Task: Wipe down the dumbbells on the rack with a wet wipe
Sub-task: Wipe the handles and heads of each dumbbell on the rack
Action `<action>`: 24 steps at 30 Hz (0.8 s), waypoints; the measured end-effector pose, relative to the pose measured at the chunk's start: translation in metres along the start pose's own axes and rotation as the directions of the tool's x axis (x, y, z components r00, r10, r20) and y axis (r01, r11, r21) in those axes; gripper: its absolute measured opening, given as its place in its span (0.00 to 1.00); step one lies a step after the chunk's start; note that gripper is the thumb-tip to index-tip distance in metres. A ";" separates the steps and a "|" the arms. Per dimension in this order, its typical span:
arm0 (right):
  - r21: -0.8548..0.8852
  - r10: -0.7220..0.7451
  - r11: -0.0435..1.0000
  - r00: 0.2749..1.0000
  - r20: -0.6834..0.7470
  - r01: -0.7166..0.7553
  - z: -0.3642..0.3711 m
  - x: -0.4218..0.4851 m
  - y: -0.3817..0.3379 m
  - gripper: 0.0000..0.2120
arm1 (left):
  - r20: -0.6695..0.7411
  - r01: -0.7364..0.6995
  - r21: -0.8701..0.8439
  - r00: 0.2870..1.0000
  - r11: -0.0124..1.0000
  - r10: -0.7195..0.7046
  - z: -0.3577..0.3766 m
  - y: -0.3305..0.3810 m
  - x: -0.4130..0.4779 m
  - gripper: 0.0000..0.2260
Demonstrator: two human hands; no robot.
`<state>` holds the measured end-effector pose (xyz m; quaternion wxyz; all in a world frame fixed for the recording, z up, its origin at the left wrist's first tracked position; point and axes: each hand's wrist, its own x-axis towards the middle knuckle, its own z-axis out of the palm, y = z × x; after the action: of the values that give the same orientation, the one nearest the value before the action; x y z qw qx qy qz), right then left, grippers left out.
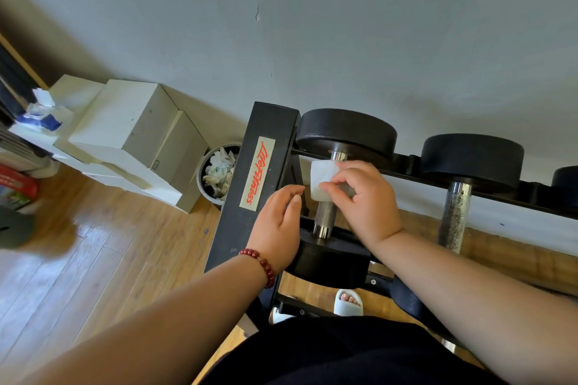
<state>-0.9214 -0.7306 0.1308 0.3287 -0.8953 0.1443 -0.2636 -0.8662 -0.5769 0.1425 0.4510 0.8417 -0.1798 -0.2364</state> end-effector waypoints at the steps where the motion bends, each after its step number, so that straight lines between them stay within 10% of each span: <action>1: -0.006 0.052 0.999 0.998 -0.024 -0.052 0.002 0.000 -0.003 0.09 | 0.001 0.000 -0.001 1.000 1.000 0.000 0.000 0.000 0.000 0.13; 6: 0.078 0.423 0.906 0.897 -0.126 -0.416 0.009 0.001 -0.019 0.16 | 0.010 0.003 -0.008 1.000 1.000 -0.003 -0.001 0.000 0.000 0.11; 11: 0.327 0.809 0.536 0.584 0.064 -0.778 0.010 0.013 -0.025 0.17 | 0.012 -0.009 -0.016 1.000 1.000 0.010 -0.001 0.003 0.000 0.10; 24: 0.444 0.788 0.322 0.497 0.364 -0.836 0.006 0.021 -0.018 0.06 | 0.021 -0.009 -0.006 1.000 1.000 0.009 -0.001 0.000 0.001 0.11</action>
<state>-0.8990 -0.7233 0.1467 0.6717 -0.5674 0.4729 -0.0566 -0.8655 -0.5770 0.1429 0.4526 0.8370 -0.1875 -0.2437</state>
